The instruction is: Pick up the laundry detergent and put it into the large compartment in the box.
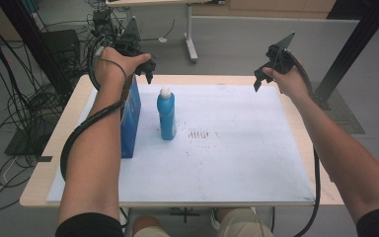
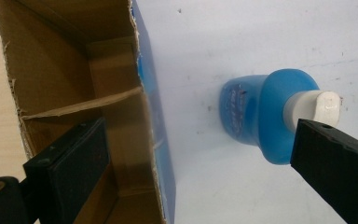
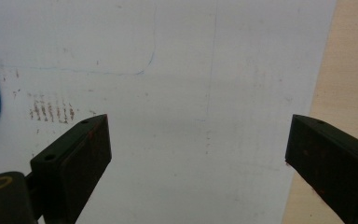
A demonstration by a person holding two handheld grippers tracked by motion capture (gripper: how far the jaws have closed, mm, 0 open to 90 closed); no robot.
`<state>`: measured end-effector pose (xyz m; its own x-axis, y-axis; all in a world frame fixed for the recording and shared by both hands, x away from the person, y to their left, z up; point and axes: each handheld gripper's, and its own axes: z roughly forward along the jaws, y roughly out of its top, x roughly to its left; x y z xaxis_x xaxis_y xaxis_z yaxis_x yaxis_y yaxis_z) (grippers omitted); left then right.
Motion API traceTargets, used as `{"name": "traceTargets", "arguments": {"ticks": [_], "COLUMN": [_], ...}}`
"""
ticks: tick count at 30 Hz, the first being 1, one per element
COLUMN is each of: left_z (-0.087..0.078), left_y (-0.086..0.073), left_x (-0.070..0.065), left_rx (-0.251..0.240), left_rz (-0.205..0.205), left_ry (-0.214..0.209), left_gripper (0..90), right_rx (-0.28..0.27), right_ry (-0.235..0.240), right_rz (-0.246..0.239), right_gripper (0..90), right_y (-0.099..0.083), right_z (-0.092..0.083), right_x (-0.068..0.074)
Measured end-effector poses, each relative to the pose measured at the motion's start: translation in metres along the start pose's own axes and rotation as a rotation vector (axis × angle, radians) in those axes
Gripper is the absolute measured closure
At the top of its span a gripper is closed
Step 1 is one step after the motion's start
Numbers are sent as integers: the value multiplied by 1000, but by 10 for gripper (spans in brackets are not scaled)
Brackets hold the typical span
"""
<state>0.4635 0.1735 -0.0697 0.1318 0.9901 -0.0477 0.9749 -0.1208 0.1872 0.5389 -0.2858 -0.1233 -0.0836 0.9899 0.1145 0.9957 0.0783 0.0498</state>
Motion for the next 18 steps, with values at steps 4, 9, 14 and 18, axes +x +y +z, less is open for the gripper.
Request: {"name": "traceTargets", "arguments": {"ticks": [4, 9, 14, 18], "left_z": [1, -2, -4, -3], "left_y": [0, 0, -1, 0], "left_x": [0, -1, -1, -2], "left_rx": [3, -2, -4, -1], "left_rz": [2, 1, -1, 4], "left_ry": [-1, 0, 0, -1], "left_gripper": [49, 49, 50, 49], "right_rx": [2, 1, 2, -1], "right_ry": [-1, 0, 0, 2], "right_rz": [-1, -2, -1, -2], "right_gripper": [68, 68, 68, 68], "right_y": [0, 0, 0, -1], "right_z": [0, 0, 0, -1], "right_x": [0, 1, 1, 0]}}
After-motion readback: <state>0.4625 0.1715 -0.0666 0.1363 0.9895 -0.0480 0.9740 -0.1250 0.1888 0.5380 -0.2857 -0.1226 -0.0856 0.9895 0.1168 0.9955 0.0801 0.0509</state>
